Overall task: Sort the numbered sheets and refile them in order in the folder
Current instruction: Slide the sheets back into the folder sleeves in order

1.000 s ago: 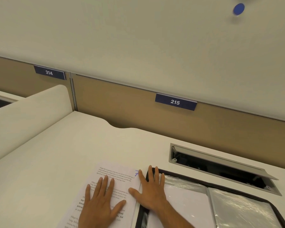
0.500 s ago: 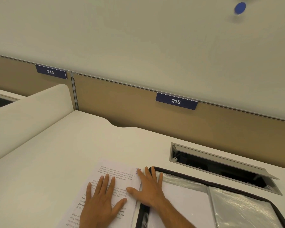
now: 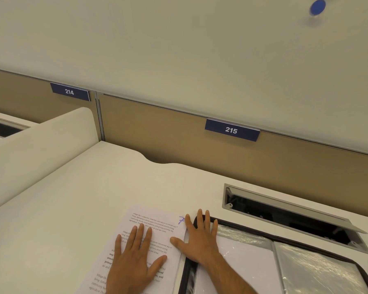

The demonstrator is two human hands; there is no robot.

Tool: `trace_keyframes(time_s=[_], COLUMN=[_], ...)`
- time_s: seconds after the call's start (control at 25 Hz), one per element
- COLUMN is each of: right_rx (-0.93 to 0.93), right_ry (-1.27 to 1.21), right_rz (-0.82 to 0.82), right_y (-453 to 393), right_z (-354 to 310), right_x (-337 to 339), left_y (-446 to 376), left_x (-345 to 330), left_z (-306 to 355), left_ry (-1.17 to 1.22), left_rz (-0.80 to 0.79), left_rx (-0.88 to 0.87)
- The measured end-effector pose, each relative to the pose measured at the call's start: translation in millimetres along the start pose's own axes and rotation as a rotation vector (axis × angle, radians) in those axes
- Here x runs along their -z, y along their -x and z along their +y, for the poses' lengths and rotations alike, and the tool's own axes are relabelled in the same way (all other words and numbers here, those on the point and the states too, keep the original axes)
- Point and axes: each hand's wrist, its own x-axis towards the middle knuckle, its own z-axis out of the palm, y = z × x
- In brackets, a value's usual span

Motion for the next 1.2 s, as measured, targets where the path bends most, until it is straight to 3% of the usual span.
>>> trace_keyframes(time_s=[0.16, 0.48, 0.72, 0.96, 1.2], right_rx=[0.036, 0.17, -0.002, 0.125, -0.123], right_ry=[-0.08, -0.366, -0.502, -0.276, -0.587], right_rz=[0.027, 0.251, 0.202, 0.229, 0.091], right_y=[2, 18, 32, 39, 34], right_z=[-4, -29, -46, -48, -48], right_x=[1, 0, -3, -11, -8], left_y=[2, 2, 1, 0, 2], left_x=[3, 7, 9, 9, 18], left_z=[2, 3, 3, 1, 5], left_ry=[-0.002, -0.007, -0.023, 0.008, 0.117], left_rz=[-0.028, -0.09, -0.096, -0.109, -0.224], left_rx=[-0.002, 0.005, 0.01, 0.011, 0.05])
